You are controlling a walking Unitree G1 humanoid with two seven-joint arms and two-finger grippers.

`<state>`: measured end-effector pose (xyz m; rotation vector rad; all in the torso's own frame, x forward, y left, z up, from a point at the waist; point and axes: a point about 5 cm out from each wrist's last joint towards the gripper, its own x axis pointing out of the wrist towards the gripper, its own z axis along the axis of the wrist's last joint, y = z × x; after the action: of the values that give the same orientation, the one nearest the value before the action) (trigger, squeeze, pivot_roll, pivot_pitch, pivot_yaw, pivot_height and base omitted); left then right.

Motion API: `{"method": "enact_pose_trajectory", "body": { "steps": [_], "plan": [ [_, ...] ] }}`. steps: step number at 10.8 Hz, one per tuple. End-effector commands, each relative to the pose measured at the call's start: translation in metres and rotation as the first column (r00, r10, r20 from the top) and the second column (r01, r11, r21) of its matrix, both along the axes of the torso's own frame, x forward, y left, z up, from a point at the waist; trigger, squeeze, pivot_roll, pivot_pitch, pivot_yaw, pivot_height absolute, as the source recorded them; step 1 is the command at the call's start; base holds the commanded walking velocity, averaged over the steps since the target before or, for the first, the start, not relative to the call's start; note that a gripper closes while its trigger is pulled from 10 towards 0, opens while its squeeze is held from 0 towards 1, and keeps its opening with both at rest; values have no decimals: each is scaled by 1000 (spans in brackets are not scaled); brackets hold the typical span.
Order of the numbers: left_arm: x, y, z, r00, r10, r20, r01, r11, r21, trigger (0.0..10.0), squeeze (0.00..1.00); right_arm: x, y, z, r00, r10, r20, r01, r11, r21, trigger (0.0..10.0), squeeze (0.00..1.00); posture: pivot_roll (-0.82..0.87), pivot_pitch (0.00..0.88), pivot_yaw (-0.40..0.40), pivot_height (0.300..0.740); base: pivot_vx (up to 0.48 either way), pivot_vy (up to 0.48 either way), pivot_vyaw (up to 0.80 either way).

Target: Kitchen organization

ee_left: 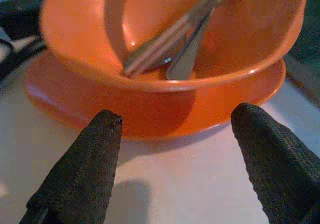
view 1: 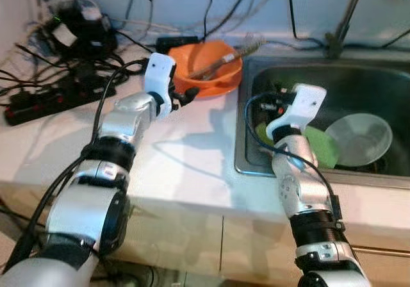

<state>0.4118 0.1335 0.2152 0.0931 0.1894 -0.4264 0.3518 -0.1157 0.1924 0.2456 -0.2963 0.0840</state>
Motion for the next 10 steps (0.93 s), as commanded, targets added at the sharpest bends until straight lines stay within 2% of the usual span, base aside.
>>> {"method": "enact_pose_trajectory", "body": {
  "steps": [1,4,8,10],
  "plan": [
    [2,-2,5,1000,-10,14,10,1000,14,10000,0,-6,6,8,999,21,25,-21,1000,-4,10000,0,143,122,106,740,0,0,0],
    [5,-9,8,1000,-7,30,7,1000,16,10000,0,-14,7,25,998,36,54,-35,999,-15,10000,0,108,156,99,740,0,0,0],
    [7,-16,10,999,2,41,-2,1000,-10,10000,0,-7,6,36,999,44,8,-44,998,-52,10000,0,81,151,77,740,0,0,0],
    [9,-15,13,998,21,53,-19,999,-27,10000,0,-11,7,36,999,50,1,-50,997,-53,10000,0,65,142,78,740,0,0,0]
  ]
}}
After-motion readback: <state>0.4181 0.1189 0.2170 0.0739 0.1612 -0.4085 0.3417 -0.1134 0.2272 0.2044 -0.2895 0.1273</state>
